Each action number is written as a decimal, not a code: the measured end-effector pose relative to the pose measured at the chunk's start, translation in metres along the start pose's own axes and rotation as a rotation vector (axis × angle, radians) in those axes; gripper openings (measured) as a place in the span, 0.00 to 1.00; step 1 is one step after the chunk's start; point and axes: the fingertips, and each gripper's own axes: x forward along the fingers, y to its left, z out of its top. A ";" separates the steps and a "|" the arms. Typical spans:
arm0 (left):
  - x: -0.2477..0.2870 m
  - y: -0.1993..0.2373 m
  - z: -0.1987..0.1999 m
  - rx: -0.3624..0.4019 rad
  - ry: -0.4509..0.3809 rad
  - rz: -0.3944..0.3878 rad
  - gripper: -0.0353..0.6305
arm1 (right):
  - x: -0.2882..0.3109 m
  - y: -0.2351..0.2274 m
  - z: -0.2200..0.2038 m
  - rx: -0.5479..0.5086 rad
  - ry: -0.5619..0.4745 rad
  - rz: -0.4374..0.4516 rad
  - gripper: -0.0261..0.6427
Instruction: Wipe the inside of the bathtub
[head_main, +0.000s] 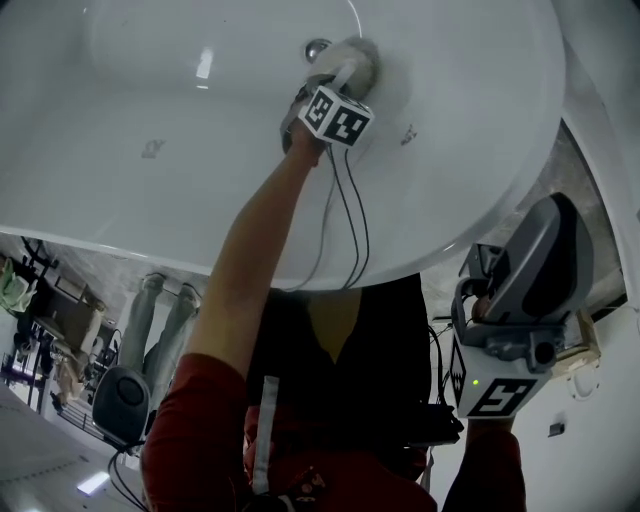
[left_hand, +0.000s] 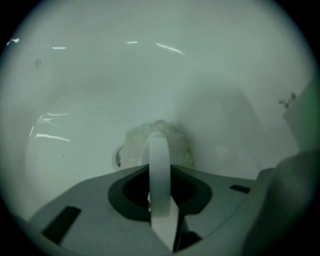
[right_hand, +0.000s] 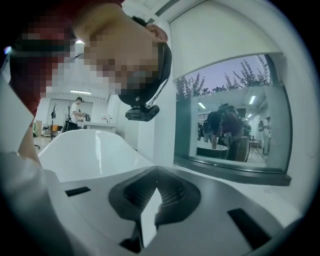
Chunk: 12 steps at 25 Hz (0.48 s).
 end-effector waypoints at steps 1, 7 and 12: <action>-0.010 -0.002 0.002 -0.001 -0.015 -0.016 0.19 | -0.004 -0.001 0.004 0.014 0.000 -0.013 0.06; -0.096 -0.006 0.028 -0.002 -0.162 -0.112 0.19 | -0.023 0.002 0.044 0.034 -0.048 -0.112 0.06; -0.194 -0.030 0.036 0.043 -0.267 -0.207 0.19 | -0.050 0.005 0.090 0.016 -0.067 -0.181 0.06</action>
